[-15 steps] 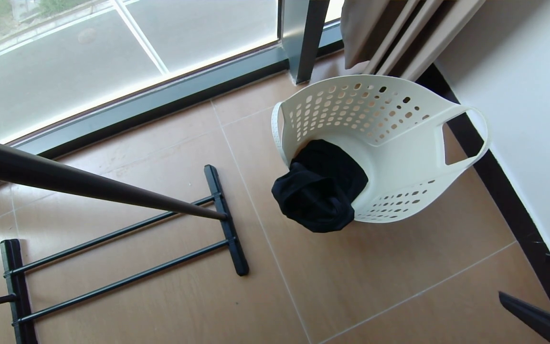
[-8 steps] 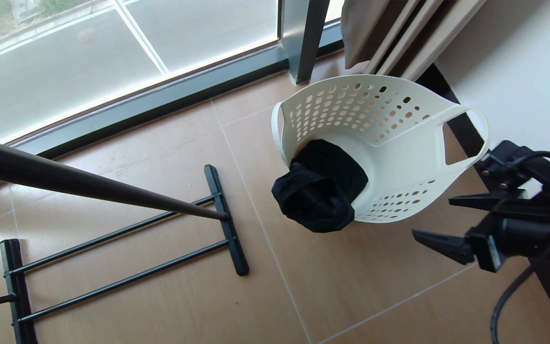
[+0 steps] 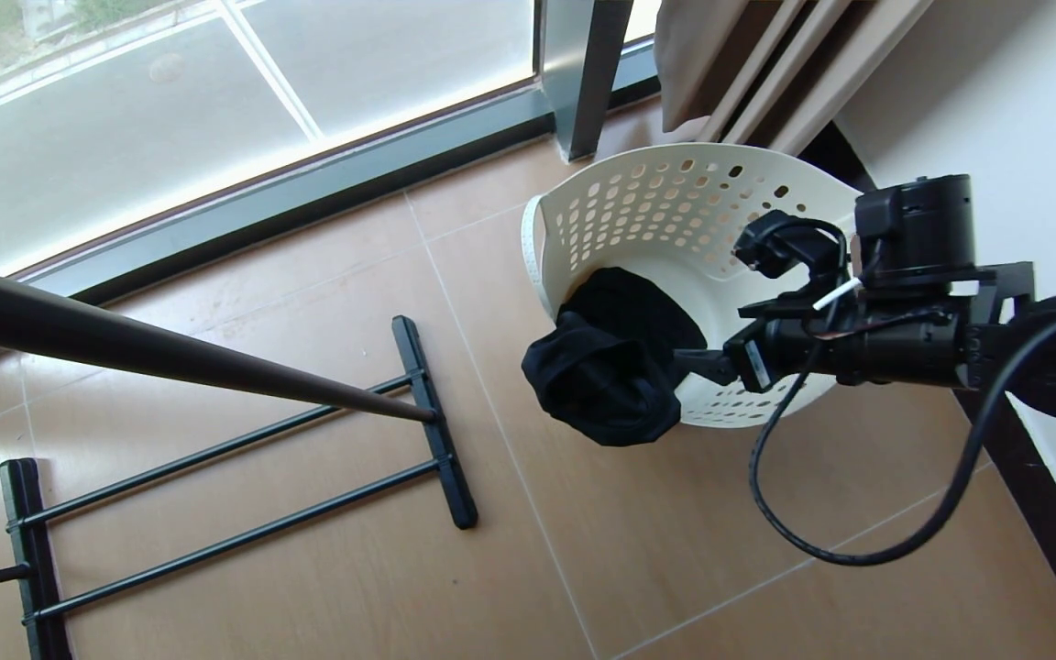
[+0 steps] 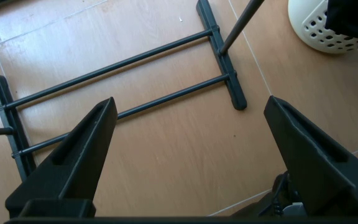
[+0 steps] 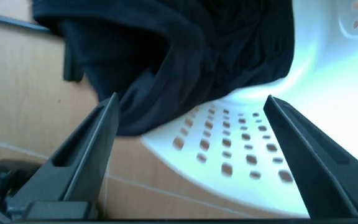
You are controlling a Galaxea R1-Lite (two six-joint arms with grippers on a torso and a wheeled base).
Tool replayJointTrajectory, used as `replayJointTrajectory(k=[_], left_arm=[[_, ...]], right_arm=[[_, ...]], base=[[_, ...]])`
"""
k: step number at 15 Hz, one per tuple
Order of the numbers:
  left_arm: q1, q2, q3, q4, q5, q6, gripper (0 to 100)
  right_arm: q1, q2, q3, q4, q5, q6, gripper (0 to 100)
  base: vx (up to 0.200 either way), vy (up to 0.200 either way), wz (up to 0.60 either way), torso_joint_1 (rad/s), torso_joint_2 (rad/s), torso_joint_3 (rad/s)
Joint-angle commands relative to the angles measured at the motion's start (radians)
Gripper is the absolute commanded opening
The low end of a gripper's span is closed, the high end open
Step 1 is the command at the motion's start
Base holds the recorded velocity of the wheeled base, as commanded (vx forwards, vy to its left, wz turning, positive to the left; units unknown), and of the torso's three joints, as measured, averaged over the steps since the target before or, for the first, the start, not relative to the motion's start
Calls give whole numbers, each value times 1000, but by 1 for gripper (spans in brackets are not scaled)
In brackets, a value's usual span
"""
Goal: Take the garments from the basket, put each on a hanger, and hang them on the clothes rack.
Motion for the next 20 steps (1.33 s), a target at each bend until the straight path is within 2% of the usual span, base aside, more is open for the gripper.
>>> replayJointTrajectory(k=[1,6,11,20], left_arm=[[1,1,0,0,0,0,100],[1,1,0,0,0,0,100],[1,1,0,0,0,0,100],[1,1,0,0,0,0,100]], right_arm=[[-12,156,-115,-3,-19,-1,100],[-10,274,-246,-1,-31,1,100],[-9,323,-327,6,-33,4,100],[-20,274,-322,14,-31,12,100]], base=[[0,0,0,0,0,0],[0,0,0,0,0,0],[0,0,0,0,0,0],[0,0,0,0,0,0]])
